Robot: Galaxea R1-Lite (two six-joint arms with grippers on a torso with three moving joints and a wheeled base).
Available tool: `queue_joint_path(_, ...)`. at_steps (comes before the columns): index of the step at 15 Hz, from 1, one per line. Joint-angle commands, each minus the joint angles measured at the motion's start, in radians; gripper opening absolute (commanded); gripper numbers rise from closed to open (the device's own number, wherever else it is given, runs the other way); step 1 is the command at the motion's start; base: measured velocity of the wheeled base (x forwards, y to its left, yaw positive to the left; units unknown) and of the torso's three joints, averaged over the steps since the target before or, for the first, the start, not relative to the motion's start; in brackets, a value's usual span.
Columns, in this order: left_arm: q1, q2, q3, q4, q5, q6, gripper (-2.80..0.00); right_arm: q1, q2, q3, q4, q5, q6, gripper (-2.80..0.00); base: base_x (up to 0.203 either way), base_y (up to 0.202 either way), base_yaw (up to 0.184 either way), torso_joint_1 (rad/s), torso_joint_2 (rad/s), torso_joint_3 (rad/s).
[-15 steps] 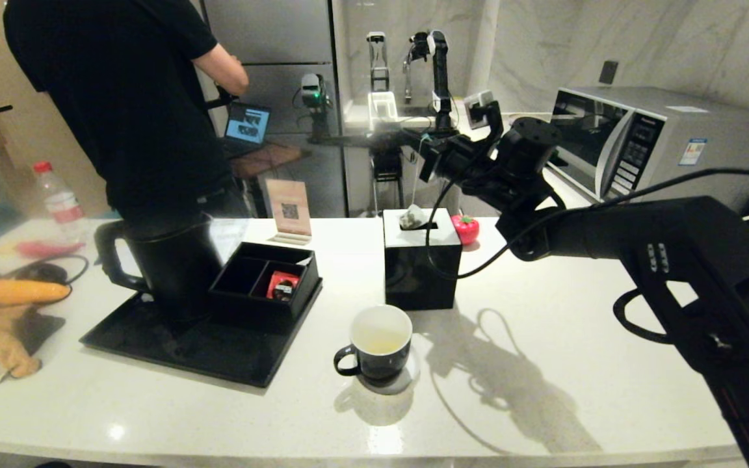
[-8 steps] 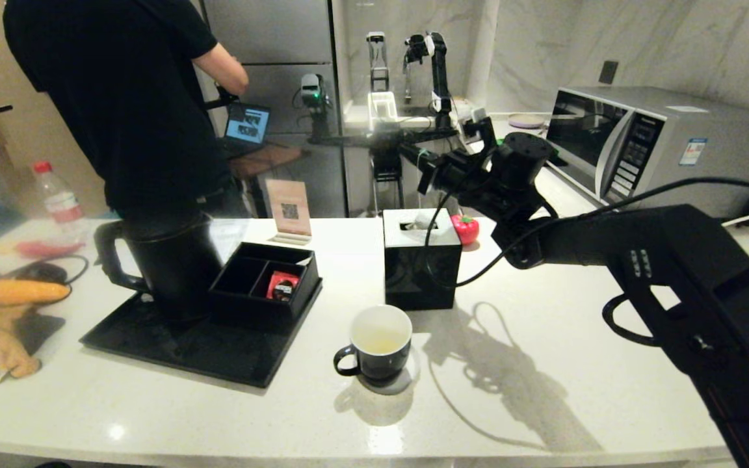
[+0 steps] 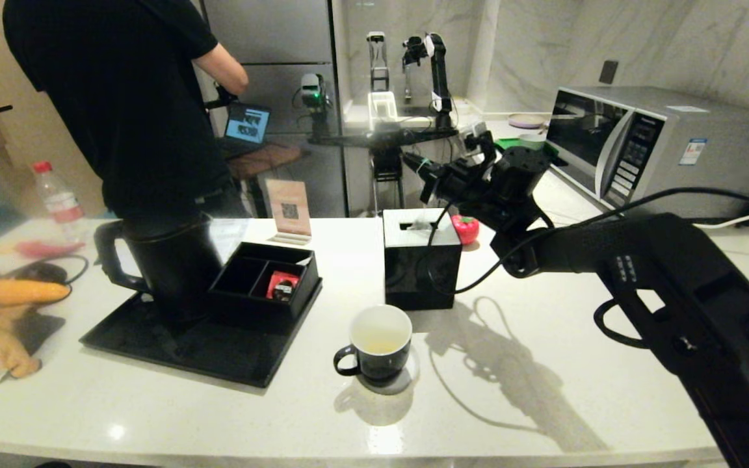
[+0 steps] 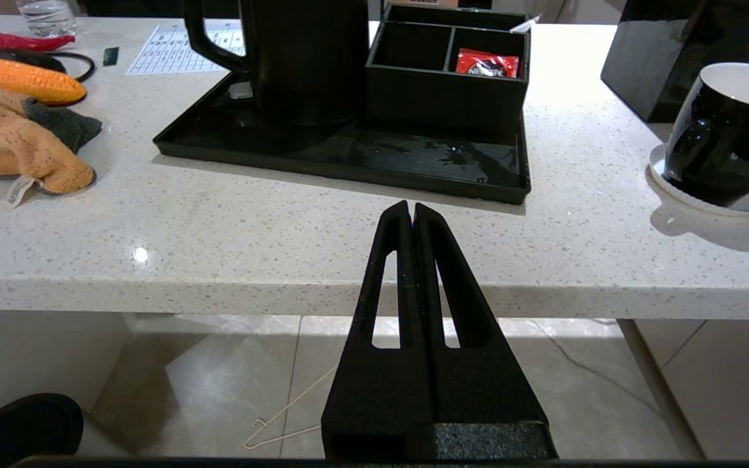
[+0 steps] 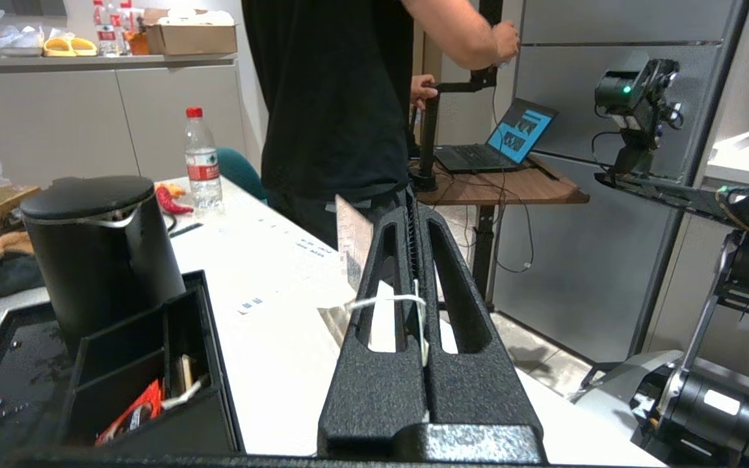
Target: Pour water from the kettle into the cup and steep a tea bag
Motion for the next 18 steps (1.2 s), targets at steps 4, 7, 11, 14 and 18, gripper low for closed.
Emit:
queue_joint_path(4,0.000,0.000,0.000,0.000,0.002,0.000,-2.80,0.009,0.034,0.016,-0.026,0.003,-0.002,-2.80,0.000,0.000,0.000,0.000,0.00,0.000)
queue_joint_path(7,0.000,0.000,0.000,0.000,0.002,0.000,-2.80,0.009,0.030,0.060,-0.059,0.003,-0.002,-2.80,0.000,0.000,0.000,0.000,0.00,0.000)
queue_joint_path(11,0.000,0.000,0.000,0.000,0.001,0.000,-2.80,0.006,0.021,0.064,-0.059,0.003,-0.002,-2.80,0.000,0.000,0.000,0.000,0.00,0.000)
queue_joint_path(14,0.000,0.000,0.000,0.000,0.000,0.000,-2.80,0.006,0.021,0.066,-0.059,0.003,-0.002,-2.80,0.000,0.000,0.000,0.000,0.00,0.000)
queue_joint_path(18,0.000,0.000,0.000,0.000,0.000,0.000,-2.80,0.001,0.021,0.077,-0.050,0.004,-0.071,-2.80,0.000,0.000,0.000,0.000,0.00,0.000)
